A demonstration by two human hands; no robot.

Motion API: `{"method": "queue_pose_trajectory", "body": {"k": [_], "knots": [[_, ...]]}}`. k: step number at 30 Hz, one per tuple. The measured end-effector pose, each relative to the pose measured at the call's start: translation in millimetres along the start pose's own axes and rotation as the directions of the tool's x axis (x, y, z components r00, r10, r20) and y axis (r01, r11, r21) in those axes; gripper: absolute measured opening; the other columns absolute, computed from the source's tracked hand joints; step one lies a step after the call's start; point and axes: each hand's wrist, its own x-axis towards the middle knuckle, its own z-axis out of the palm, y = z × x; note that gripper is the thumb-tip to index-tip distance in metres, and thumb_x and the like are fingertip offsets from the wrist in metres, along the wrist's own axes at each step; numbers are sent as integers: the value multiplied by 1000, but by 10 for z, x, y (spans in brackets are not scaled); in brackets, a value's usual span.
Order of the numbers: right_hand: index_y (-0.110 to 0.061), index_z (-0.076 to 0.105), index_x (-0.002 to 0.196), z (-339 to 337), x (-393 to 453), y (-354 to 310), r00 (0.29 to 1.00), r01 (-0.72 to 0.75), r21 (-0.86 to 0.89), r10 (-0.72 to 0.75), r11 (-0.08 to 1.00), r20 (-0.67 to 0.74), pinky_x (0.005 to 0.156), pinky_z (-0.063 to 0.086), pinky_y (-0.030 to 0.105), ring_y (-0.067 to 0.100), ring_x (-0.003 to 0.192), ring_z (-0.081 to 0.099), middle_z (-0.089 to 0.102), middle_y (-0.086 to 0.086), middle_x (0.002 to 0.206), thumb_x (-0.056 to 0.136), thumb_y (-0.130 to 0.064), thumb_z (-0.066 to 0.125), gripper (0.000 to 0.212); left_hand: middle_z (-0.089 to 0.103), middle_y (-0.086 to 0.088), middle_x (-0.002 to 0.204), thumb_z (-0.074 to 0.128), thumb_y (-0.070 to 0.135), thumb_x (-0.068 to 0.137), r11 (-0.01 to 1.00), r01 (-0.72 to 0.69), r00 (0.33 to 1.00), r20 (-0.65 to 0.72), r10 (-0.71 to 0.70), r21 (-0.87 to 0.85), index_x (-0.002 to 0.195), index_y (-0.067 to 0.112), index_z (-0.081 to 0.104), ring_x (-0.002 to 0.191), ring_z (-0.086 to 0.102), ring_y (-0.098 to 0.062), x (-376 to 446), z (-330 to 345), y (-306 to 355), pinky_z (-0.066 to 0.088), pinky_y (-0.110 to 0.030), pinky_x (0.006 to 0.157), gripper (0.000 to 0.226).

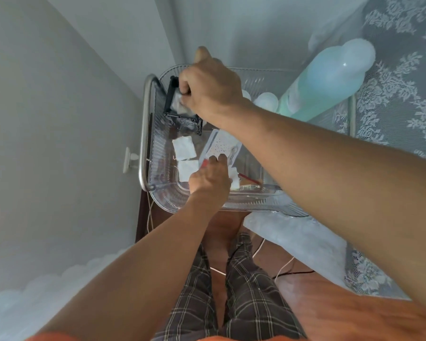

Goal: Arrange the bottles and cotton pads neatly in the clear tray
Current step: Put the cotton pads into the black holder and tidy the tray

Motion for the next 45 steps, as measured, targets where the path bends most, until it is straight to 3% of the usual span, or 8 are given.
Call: {"method": "queue_pose_trajectory", "body": {"k": [7, 15, 22, 29, 34, 38, 42, 45], "knots": [[-25, 74, 97, -238, -863, 297, 913, -99, 312, 211, 945, -349, 55, 39, 24, 9, 81, 55, 52, -5, 99, 90, -37, 70, 14, 56, -4, 113, 60, 28, 97, 998, -4, 990, -138, -4, -58, 117, 17, 52, 86, 67, -31, -232, -256, -65, 55, -45, 66, 24], [-29, 71, 105, 48, -1949, 640, 902, -415, 322, 431, 851, 25, 57, 43, 25, 14, 81, 62, 53, -6, 102, 95, -33, 69, 11, 58, -4, 107, 64, 27, 95, 1000, -18, 836, -548, 14, -1, 105, 17, 57, 71, 60, -36, -490, -1397, -233, 38, -39, 54, 15], [-31, 68, 110, 84, -2001, 425, 908, -412, 374, 408, 831, 94, 68, 59, 38, 17, 93, 66, 56, -5, 106, 97, -38, 63, 15, 54, -17, 115, 62, 25, 97, 984, 60, 917, -398, 12, 169, 118, 8, 53, 100, 59, -44, 20, -1831, -208, 47, -49, 79, 29], [-31, 67, 114, 57, -2083, 464, 909, -411, 369, 407, 833, 94, 70, 59, 38, 13, 91, 66, 58, -5, 111, 99, -40, 62, 19, 50, -17, 114, 61, 7, 90, 992, -65, 850, -514, 113, 110, 116, 7, 52, 91, 56, -43, -42, -1632, -173, 39, -44, 66, 28], [-32, 66, 110, 121, -2094, 510, 913, -408, 334, 384, 850, 138, 76, 58, 41, 17, 100, 64, 59, -5, 109, 100, -38, 58, 14, 58, -5, 111, 39, 41, 95, 991, -19, 926, -372, 69, 135, 113, 18, 49, 77, 52, -28, -104, -1363, -228, 39, -41, 64, 31], [-35, 70, 103, 293, -1929, 422, 927, -364, 268, 320, 892, 193, 57, 44, 28, 15, 88, 60, 58, -5, 104, 100, -34, 59, 11, 58, -5, 110, 33, 52, 94, 986, 35, 942, -334, 21, 161, 116, 18, 51, 82, 55, -30, 9, -1272, -302, 38, -41, 65, 44], [-30, 75, 96, 500, -1581, 232, 932, -339, 270, 282, 901, 230, 61, 50, 32, 18, 77, 61, 62, -1, 101, 98, -25, 60, 16, 54, -5, 115, 44, 47, 93, 996, 32, 927, -375, 2, 85, 116, 17, 53, 81, 54, -30, -6, -1236, -287, 38, -40, 65, 39], [-25, 74, 97, 674, -1288, 91, 922, -358, 263, 295, 896, 252, 67, 54, 36, 26, 80, 68, 62, 2, 97, 97, -27, 60, 14, 50, -9, 118, 56, 34, 91, 983, -135, 809, -587, 36, -126, 118, 11, 52, 77, 47, -19, -132, -1216, -247, 40, -29, 68, 36]]}}
